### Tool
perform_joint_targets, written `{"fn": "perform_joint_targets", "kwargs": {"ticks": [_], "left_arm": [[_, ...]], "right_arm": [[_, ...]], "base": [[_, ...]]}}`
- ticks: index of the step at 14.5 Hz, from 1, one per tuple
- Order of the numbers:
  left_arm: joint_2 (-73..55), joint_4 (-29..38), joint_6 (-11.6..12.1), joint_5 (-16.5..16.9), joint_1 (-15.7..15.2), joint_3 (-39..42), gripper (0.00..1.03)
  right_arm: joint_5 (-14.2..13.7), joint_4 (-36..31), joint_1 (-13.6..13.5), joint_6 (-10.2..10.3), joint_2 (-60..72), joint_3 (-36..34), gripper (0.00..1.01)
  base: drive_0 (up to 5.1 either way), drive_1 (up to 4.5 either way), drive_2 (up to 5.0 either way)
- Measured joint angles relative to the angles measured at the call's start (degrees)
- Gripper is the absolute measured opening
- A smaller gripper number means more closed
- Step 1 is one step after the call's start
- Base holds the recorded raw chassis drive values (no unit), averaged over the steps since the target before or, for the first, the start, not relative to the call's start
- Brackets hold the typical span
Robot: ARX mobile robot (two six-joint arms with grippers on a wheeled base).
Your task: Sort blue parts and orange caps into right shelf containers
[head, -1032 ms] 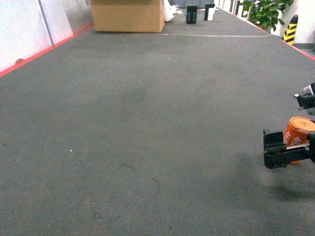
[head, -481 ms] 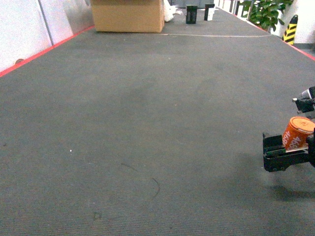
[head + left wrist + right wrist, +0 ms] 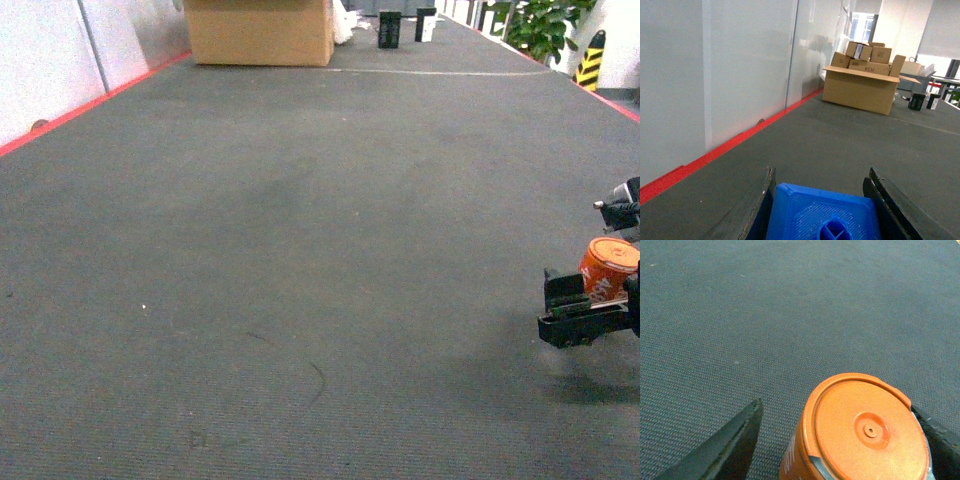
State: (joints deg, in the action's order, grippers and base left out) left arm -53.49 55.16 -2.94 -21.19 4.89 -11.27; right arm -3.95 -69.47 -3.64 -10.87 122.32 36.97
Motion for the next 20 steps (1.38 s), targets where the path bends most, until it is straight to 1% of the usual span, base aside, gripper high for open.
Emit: {"fn": "perform_joint_targets", "kwargs": {"ticks": [2,3,4,5,8,11,14,18,20], "left_arm": [[0.0,0.0,0.0,0.0,0.0,0.0,0.47],[0.0,0.0,0.0,0.0,0.0,0.0,0.47],[0.0,0.0,0.0,0.0,0.0,0.0,0.47],[0.0,0.0,0.0,0.0,0.0,0.0,0.47],[0.0,0.0,0.0,0.0,0.0,0.0,0.47],[0.0,0.0,0.0,0.0,0.0,0.0,0.47],[0.0,0.0,0.0,0.0,0.0,0.0,0.47],[0.0,0.0,0.0,0.0,0.0,0.0,0.47],[0.0,0.0,0.0,0.0,0.0,0.0,0.47]], "right_arm": [[0.1,-0.1,0.4,-0.4,0.0,0.0,0.59],[0.1,-0.9,0.8,-0.6,0.3,0.1,0.49],[0.3,-1.0,1.1,-0.7,0.4,0.3,0.46],[1.0,-1.2,1.5,-0.7,0.7,0.3,0.46],[1.6,-1.8,2.2,-0.8,1.1,0.5,0.46],[1.6,-2.6,2.2,-0.7,1.1,0.1,0.45],[1.8,-2.6,1.9,0.0,-1.2,-3.1,0.45],[2.9,0.2,-0.5,3.0,-10.8,-6.0,0.45],[3.7,3.0,-1.3,4.9,-16.2,-6.8,0.45]], "base": [[0.0,0.00,0.0],[0.0,0.00,0.0],[0.0,0.00,0.0],[0.0,0.00,0.0],[0.0,0.00,0.0],[0.0,0.00,0.0],[0.0,0.00,0.0],[0.0,0.00,0.0],[0.0,0.00,0.0]]}}
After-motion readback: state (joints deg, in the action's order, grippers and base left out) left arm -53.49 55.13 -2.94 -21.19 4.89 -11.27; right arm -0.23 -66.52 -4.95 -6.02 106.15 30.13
